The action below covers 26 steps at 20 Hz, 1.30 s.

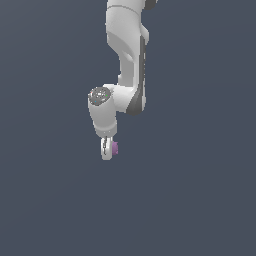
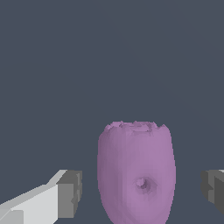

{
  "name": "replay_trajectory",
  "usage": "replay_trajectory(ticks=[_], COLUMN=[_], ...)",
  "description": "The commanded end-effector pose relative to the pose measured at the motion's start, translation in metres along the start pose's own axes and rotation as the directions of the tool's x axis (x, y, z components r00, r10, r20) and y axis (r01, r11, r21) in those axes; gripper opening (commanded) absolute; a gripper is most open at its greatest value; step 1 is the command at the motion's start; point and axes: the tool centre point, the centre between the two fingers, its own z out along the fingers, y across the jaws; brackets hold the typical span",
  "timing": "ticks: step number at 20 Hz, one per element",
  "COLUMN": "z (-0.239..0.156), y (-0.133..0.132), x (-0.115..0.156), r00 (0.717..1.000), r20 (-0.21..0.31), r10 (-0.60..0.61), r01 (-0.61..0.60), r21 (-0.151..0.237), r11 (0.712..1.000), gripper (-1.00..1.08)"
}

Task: Pick up the object and move it to a goal position.

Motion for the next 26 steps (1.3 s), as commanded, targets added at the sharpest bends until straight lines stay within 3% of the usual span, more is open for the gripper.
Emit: replay_trajectory(ticks=[1,7,8,26], z=[0.013,0.024,0.024,0.009], y=[0.001,0.0,0.0,0.003], x=[0.0,0.0,0.0,-0.009], r00=[1.0,1.0,1.0,1.0], r20=[0.0,0.0,0.0,0.001], r10=[0.002,0.002,0.002,0.002], r01=[-0.002,-0.002,-0.002,-0.002], r21=[-0.001,-0.001,-0.001,0.001], r11=[1.0,1.0,1.0,1.0], gripper=[1.0,1.0,-1.0,-1.0])
